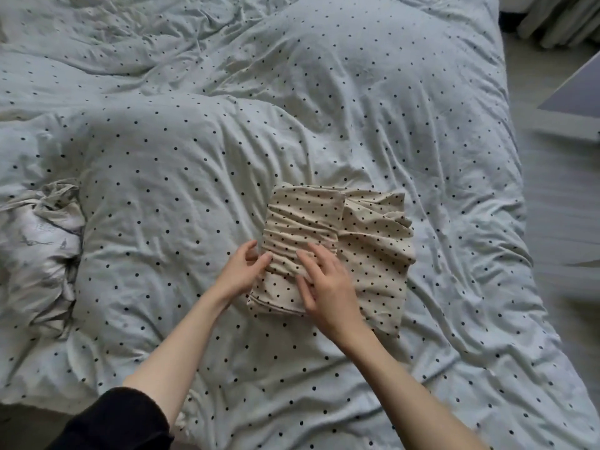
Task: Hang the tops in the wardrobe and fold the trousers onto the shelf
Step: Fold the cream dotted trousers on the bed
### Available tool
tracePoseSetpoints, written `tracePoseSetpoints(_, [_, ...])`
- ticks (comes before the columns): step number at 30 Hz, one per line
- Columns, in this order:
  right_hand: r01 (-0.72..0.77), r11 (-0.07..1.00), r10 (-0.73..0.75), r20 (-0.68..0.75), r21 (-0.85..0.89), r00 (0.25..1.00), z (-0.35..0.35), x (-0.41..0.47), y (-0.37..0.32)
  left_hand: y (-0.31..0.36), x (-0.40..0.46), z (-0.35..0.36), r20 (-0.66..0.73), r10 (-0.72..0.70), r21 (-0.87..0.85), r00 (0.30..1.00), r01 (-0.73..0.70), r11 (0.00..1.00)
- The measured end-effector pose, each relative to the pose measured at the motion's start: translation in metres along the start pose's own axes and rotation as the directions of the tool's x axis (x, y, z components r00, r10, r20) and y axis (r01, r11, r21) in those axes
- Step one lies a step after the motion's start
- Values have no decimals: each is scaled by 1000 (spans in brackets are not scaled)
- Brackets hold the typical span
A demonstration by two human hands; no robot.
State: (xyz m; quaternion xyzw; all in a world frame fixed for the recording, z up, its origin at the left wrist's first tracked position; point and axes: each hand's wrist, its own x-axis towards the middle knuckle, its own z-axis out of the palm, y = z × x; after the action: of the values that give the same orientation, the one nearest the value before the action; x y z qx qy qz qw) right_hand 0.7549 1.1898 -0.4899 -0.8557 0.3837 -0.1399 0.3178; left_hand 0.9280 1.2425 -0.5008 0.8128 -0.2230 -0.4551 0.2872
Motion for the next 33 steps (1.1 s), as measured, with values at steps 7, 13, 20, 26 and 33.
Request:
tracePoseSetpoints(7, [-284,935,227,257,212,939,-11,9,21,22,8,9,69,-47,-128,997,55,990])
tracePoseSetpoints(13, [-564,376,467,376,735,801,-55,9,32,79,-36,34,-124,219,312,968,-171,935])
tracePoseSetpoints(20, [-558,318,674,231,767,702,-94,-27,80,94,-55,117,515,433,364,740,-646,671])
tracePoseSetpoints(26, [-317,938,341,-212,139,916,-73,-39,69,56,-49,91,396,709,345,584,-810,475])
tracePoseSetpoints(33, [-215,930,265,138,-298,954,-34,-38,102,20,-27,78,563,340,710,754,-651,268])
